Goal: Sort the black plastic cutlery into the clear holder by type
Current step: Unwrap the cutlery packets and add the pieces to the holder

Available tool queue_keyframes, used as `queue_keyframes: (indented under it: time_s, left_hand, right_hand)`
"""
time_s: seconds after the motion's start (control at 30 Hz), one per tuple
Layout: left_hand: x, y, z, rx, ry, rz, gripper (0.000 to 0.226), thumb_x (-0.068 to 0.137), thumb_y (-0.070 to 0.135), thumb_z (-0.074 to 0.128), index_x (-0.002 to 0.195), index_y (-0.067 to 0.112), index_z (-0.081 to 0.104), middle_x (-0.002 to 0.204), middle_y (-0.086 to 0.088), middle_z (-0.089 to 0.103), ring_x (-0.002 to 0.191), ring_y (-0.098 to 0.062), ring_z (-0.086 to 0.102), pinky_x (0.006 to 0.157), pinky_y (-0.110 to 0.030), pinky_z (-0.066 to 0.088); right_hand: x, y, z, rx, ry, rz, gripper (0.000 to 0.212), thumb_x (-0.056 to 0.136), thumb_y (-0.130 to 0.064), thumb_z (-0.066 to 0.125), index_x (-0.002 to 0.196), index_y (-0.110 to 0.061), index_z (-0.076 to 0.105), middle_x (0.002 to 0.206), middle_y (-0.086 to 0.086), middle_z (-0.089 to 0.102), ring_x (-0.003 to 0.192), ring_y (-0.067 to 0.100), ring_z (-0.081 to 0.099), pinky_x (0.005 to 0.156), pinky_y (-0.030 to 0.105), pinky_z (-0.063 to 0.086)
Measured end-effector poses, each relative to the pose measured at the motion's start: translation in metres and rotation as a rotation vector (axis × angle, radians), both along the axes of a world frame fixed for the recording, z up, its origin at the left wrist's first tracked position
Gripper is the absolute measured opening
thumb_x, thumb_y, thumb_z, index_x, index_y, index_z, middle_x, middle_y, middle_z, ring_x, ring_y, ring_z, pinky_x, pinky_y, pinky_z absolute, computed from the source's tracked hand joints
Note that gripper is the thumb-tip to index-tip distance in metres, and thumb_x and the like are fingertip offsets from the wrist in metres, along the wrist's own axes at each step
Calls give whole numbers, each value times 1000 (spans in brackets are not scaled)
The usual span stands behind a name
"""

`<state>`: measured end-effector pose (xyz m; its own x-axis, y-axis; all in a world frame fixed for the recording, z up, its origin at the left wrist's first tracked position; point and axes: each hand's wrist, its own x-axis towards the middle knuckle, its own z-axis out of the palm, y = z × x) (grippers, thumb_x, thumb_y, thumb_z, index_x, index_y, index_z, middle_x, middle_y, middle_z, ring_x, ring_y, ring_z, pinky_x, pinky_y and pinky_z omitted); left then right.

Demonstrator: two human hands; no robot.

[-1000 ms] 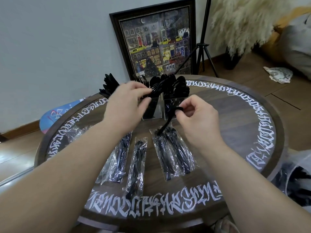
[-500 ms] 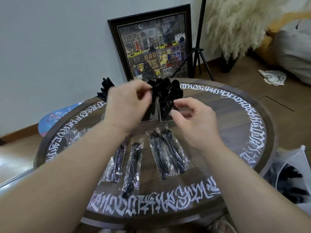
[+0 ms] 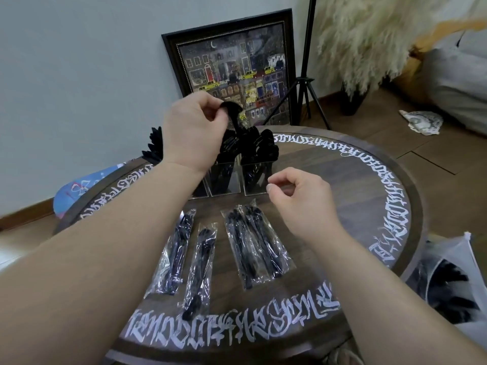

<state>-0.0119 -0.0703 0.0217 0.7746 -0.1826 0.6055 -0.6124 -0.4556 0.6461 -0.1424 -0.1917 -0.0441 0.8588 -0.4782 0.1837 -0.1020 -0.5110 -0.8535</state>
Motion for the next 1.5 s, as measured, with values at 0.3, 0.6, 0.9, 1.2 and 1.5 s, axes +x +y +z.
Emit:
queue_keyframes:
  time_s: [0.3, 0.6, 0.9, 1.2, 1.5]
  left_hand:
    - [3, -8, -11, 105, 80, 0, 7, 85, 21, 64, 78, 23, 68, 74, 6, 68, 75, -16, 67, 77, -38, 56]
    - [0, -8, -38, 532, 80, 92, 26, 94, 30, 56, 117, 26, 68, 115, 5, 67, 102, -16, 61, 83, -29, 45]
    - [-3, 1, -60, 574, -327, 9, 39, 88, 9, 47, 123, 15, 64, 119, -2, 65, 101, -34, 53, 85, -36, 43]
    - [-3, 3, -70, 747, -153, 8, 44, 90, 14, 46, 132, 24, 57, 132, -2, 55, 121, -35, 39, 93, -48, 37]
    - [-54, 36, -75, 674, 57, 65, 53, 90, 29, 56, 142, 26, 43, 143, 1, 42, 129, -27, 32, 108, -43, 30]
  right_hand:
    - [1, 0, -1, -3, 39, 25, 8, 87, -21, 63, 85, -28, 66, 72, -20, 61, 71, -3, 58, 65, 9, 41]
    - [3, -4, -2, -20, 42, 17, 7, 87, -22, 62, 85, -28, 67, 72, -19, 62, 75, 4, 61, 76, 22, 48]
    - [6, -4, -4, -24, 41, 13, 8, 86, -22, 62, 85, -27, 67, 73, -17, 63, 75, 6, 62, 77, 25, 50]
    - [7, -7, -6, -47, 54, -12, 8, 87, -23, 61, 87, -26, 68, 74, -15, 63, 78, 7, 62, 74, 22, 47]
    - [2, -8, -13, -188, 216, 69, 16, 85, -25, 63, 101, -24, 67, 95, -11, 65, 95, 12, 59, 84, 26, 46]
